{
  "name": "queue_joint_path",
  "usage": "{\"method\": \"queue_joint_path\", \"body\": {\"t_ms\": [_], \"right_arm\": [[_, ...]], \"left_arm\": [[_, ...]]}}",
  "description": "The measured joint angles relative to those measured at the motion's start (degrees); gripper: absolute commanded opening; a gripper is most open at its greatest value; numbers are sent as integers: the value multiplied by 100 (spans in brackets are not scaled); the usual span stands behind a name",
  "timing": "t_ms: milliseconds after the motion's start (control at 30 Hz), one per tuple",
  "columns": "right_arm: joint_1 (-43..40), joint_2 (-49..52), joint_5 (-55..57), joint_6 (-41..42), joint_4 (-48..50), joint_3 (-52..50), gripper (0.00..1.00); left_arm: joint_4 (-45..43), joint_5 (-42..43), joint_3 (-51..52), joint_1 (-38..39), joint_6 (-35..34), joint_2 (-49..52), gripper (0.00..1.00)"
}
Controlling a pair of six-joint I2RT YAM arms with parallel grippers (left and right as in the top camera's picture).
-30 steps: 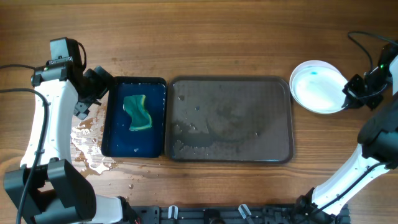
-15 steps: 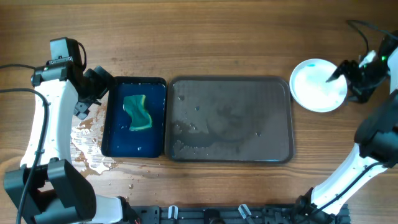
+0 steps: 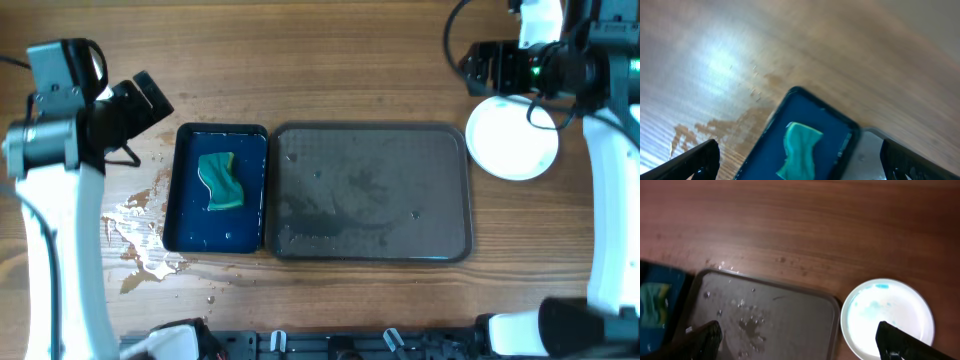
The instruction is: Clean dirty plates on tray and stack at the side
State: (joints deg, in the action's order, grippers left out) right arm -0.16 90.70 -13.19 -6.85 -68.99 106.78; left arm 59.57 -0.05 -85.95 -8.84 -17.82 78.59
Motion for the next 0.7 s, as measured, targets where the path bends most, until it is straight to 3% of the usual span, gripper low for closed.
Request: {"method": "queue_joint_path", "body": {"t_ms": [300,533,700], "right_arm": [[1001,-1799,780,-750,-210,0,100],[1054,-2983,1071,-546,-1102,22,100],[1054,-3167,1091,-245,-1373,28,100]], "left_arm": [[258,-485,-46,1899,1169,-2557,100],[1641,-966,-70,2284,1040,-3816,100],[2256,-1005,-79,2284,496,-4192,100]]}}
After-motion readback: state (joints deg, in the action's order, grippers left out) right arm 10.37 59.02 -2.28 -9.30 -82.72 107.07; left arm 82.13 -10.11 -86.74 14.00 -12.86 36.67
